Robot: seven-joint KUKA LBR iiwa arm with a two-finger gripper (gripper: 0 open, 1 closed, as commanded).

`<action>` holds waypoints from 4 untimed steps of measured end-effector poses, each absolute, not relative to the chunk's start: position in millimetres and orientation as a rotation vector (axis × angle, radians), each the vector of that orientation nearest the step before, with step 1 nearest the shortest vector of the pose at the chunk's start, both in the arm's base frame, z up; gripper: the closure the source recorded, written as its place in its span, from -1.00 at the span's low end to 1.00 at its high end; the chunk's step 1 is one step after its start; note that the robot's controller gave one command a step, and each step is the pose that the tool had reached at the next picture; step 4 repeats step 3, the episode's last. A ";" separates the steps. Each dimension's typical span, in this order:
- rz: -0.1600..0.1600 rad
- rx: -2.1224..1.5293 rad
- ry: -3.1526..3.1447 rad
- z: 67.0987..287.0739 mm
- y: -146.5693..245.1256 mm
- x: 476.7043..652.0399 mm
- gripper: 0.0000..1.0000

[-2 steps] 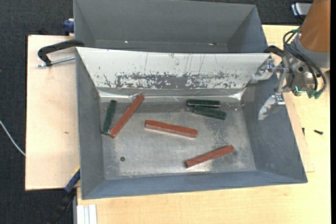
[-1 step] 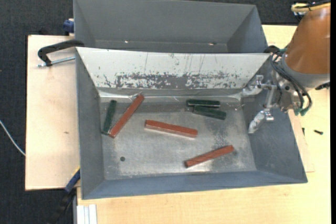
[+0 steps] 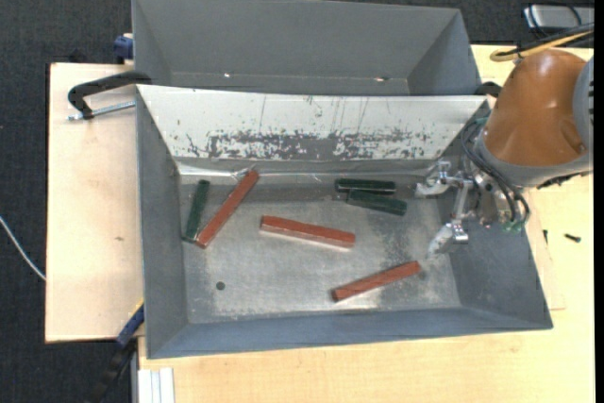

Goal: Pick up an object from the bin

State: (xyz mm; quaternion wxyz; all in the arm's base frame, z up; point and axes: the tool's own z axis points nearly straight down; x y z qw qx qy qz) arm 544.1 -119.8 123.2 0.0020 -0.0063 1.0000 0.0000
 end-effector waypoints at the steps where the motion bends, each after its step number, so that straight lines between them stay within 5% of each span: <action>1: -0.002 -0.216 3.135 74.4 -106.3 498.2 1.00; 2: -0.002 -0.216 3.135 74.4 -106.3 498.2 1.00; 3: -0.001 -0.087 3.134 227.1 -105.7 501.1 1.00; 4: -0.001 -0.087 3.134 227.1 -105.7 501.1 1.00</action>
Offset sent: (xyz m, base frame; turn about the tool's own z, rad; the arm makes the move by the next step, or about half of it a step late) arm 0.0000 0.0000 0.0000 0.0000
